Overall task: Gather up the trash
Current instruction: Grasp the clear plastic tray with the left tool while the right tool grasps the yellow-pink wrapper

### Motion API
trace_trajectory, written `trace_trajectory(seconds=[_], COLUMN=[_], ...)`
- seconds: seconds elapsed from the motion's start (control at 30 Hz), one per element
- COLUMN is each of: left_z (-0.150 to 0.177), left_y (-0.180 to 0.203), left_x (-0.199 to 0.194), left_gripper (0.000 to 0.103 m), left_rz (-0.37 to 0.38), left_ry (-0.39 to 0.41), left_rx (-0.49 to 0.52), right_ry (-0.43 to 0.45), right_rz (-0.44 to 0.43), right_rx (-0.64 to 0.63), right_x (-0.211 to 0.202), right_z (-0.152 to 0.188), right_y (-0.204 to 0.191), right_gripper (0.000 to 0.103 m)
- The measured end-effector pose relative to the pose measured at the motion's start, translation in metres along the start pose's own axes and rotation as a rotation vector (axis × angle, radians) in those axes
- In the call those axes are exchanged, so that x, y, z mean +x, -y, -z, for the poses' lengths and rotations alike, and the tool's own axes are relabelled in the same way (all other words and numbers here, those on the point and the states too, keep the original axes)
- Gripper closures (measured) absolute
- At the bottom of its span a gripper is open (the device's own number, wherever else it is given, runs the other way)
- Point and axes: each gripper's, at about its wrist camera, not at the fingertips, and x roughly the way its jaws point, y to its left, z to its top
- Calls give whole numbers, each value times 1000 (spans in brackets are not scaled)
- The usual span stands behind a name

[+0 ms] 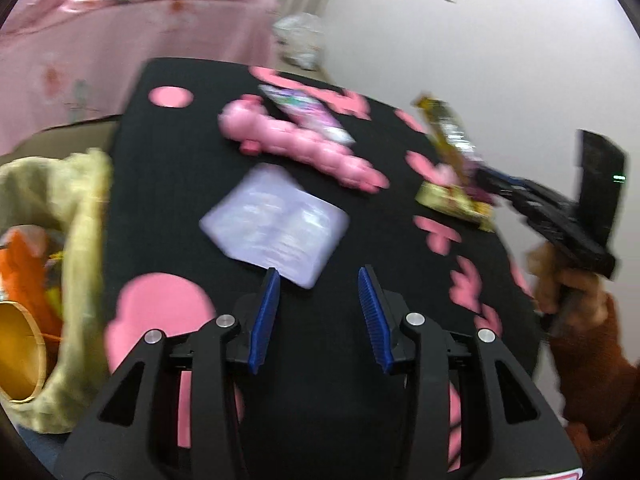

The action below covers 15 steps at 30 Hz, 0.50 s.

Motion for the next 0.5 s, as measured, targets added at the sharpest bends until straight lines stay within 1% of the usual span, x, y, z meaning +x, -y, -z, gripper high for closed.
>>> trace_trajectory(seconds=[0.03, 0.07, 0.1, 0.2, 0.27, 0.33, 0.4, 0.43, 0.5], left_z=[1, 1, 0, -7, -13, -18, -21, -21, -23], left_y=[3, 4, 3, -11, -21, -28, -24, -21, -8], left_x=[-4, -8, -11, -15, -9, 0, 13, 15, 24], left_gripper=[64, 64, 64, 63, 63, 64, 63, 63, 63], left_rz=[9, -10, -41, -182, -245, -301, -337, -355, -363], left_ry=[12, 34, 54, 100, 91, 58, 24, 21, -6], left_rx=[15, 26, 29, -3, -32, -49, -16, 6, 75], right_ry=[2, 5, 8, 10, 10, 8, 7, 5, 5], right_rz=[4, 8, 13, -7, -26, -32, -35, -36, -33], right_rx=[9, 14, 21, 61, 90, 104, 111, 112, 114], right_x=[-2, -3, -4, -5, -5, -5, -5, -6, -7], right_z=[5, 9, 13, 25, 33, 38, 43, 45, 47], right_y=[0, 0, -1, 1, 2, 1, 1, 1, 0], right_gripper=[95, 95, 95, 95, 95, 95, 95, 95, 95])
